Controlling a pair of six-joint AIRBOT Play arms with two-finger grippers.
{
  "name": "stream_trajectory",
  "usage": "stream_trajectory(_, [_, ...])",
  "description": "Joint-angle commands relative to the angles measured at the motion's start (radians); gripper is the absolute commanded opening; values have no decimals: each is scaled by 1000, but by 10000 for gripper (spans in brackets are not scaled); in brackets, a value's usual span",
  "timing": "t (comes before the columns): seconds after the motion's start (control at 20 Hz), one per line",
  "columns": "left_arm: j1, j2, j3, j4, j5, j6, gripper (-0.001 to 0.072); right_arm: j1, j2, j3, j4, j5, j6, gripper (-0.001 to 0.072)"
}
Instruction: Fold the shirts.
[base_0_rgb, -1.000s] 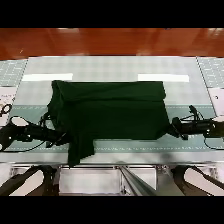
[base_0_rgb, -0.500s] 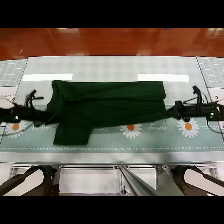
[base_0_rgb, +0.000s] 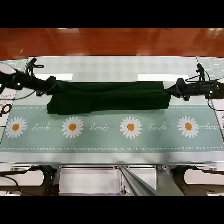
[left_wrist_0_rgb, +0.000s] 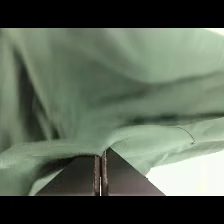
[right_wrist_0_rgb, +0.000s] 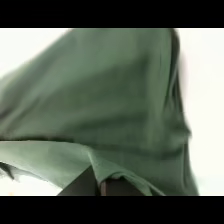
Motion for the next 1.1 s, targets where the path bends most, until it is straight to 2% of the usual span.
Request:
stream_trajectory(0.0, [-11, -148, 179, -8, -6, -23, 25, 29, -93, 83, 31, -35, -1, 21])
stream_trajectory(0.15, [-12, -245, 292, -8, -24, -74, 25, 44, -151, 126, 48, -79, 0, 21])
stream_trajectory(0.4, [-31, -322, 345, -8, -24, -74, 26, 47, -220, 171, 97, -107, 0, 25])
stream_trajectory(0.45, [-38, -328, 344, -8, -28, -74, 37, 49, -226, 171, 110, -124, 1, 157])
stream_trajectory(0.5, [-44, -330, 345, -6, -40, -74, 184, 49, -227, 171, 119, -131, 2, 372])
stream_trajectory(0.55, [-45, -328, 346, -6, -68, -74, 366, 48, -226, 173, 127, -126, 0, 415])
stream_trajectory(0.6, [-38, -328, 359, 7, -105, -92, 476, 36, -224, 182, 128, -102, -1, 415])
stream_trajectory(0.7, [-1, -318, 400, 82, -200, -146, 476, -19, -208, 205, 124, -6, -1, 415])
stream_trajectory(0.8, [53, -257, 406, 156, -261, -146, 476, -104, -159, 207, 105, 77, 0, 415])
stream_trajectory(0.9, [105, -171, 405, 255, -301, -141, 476, -188, -88, 204, -2, 122, 6, 418])
stream_trajectory(1.0, [145, -53, 359, 282, -270, -110, 476, -242, -2, 152, -131, 98, 19, 421])
stream_trajectory(1.05, [154, 22, 300, 281, -208, -107, 476, -256, 34, 102, -171, 62, 27, 421])
